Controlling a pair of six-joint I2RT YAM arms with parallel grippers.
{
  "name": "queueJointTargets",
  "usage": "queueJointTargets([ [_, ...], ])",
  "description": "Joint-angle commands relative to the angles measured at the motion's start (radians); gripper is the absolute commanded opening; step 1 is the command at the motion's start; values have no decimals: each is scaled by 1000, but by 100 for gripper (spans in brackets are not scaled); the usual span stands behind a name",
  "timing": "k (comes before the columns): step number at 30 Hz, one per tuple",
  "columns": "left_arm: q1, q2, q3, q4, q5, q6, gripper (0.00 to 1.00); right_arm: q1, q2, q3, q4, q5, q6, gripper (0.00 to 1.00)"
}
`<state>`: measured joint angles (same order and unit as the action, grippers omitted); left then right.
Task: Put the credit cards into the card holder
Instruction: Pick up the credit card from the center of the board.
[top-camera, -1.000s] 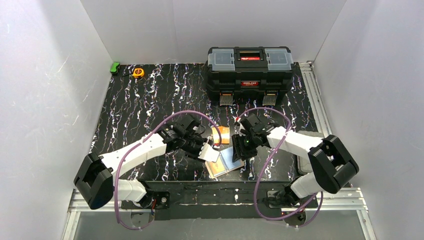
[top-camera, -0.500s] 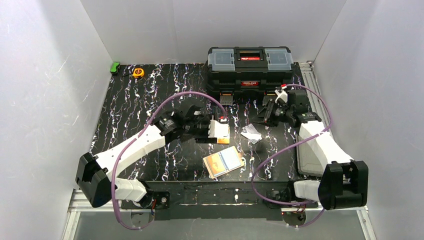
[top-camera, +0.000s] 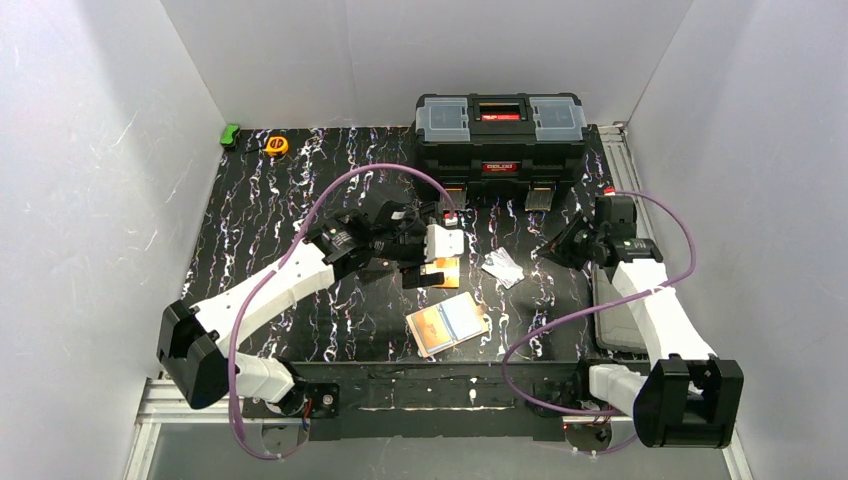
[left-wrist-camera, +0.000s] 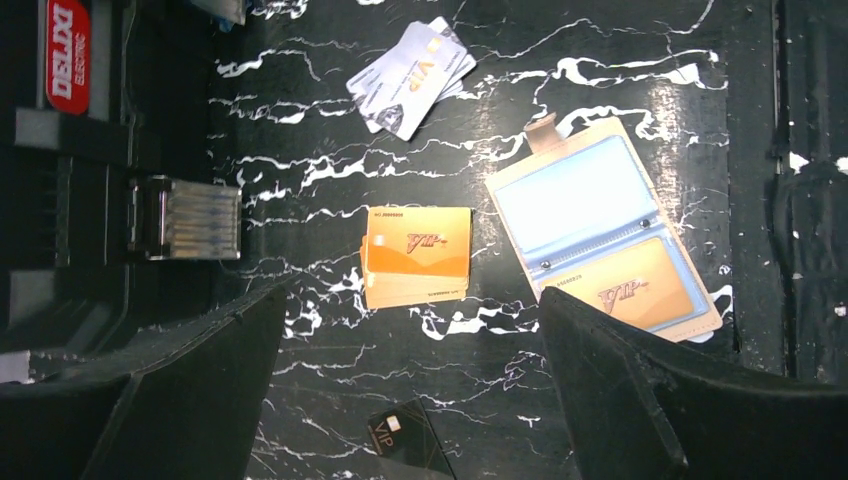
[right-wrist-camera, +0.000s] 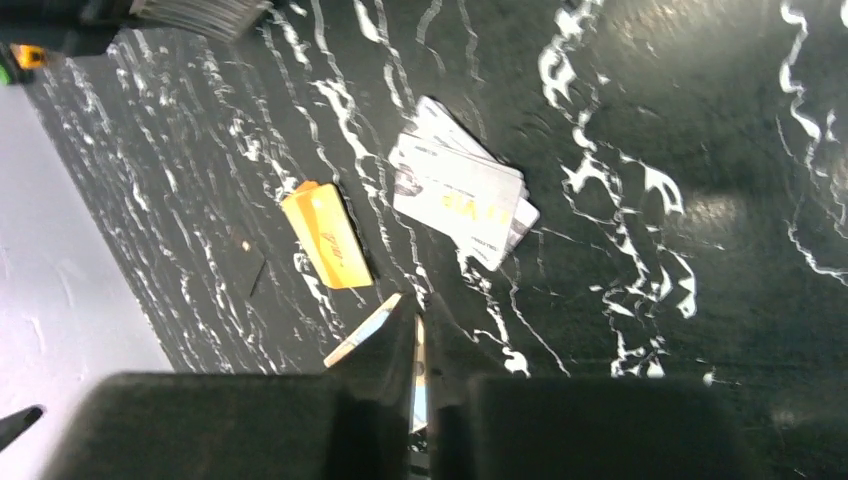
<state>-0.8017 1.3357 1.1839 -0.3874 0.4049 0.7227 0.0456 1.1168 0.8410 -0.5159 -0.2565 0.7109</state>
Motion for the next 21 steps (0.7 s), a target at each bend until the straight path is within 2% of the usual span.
queueJointTargets([
  [1,4,10,-17,51,100,68,98,-10,-1,-72,66,12,33,39],
  [2,5,16,-48,114,100,84,96,-11,10,-68,60,19,17,63],
  [3,5,26,-72,165,101,112,92,-11,23,-64,58,25,3,73],
  [7,8,134,-124,418,90,179,69,-11,71,-79,131,12,-30,83],
  [10,25,275,-90,574,87,202,47,-11,140,-68,178,10,-48,85],
  [13,41,423,-5,601,112,236,34,-10,247,-22,209,8,-69,82],
  [18,50,598,90,597,190,374,28,-12,391,9,323,-36,-66,77],
  [21,50,645,130,534,241,418,32,-12,440,-9,383,-46,-47,75],
])
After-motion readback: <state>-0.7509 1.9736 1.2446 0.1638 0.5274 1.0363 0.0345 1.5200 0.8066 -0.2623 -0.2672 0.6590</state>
